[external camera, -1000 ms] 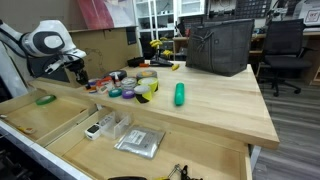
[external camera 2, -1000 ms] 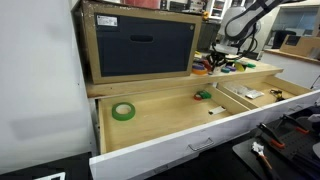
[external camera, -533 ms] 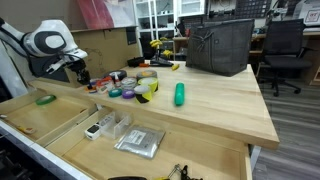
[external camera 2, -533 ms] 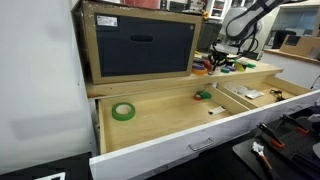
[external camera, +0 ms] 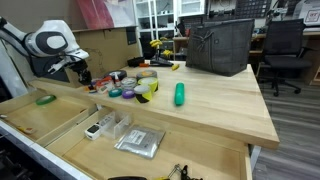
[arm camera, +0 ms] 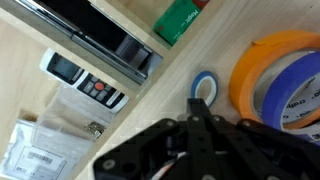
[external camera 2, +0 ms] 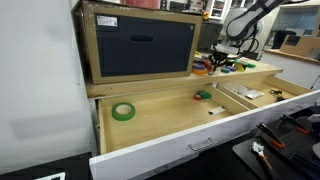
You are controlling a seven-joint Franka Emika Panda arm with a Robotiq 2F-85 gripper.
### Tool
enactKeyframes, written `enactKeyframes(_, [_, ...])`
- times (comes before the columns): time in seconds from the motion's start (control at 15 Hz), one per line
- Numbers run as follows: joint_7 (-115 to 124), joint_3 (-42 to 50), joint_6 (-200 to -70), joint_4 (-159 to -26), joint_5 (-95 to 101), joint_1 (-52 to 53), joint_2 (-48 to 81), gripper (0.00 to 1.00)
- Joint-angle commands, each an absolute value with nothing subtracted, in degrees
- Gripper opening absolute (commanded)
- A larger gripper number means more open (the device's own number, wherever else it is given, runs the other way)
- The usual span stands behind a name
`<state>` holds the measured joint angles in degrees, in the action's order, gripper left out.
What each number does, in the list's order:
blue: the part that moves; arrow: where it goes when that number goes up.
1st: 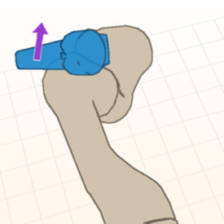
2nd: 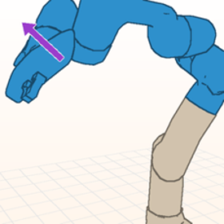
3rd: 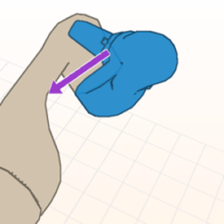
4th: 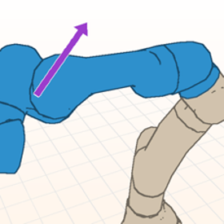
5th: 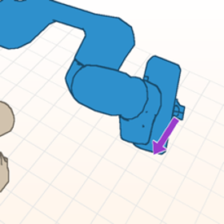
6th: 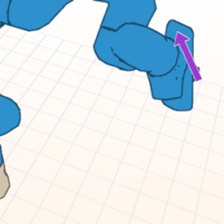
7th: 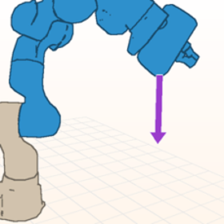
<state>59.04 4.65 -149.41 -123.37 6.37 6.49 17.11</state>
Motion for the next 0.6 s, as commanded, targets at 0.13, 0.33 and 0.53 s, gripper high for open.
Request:
enactKeyframes(0.13, [59.51,4.51,-148.6,-121.97,4.99,7.06,17.97,0.0])
enactKeyframes(0.33, [59.47,4.45,-148.71,-121.49,5.07,7.25,18.37,0.0])
enactKeyframes(0.53, [59.31,4.28,-148.76,-120.58,5.04,7.5,19.01,0.0])
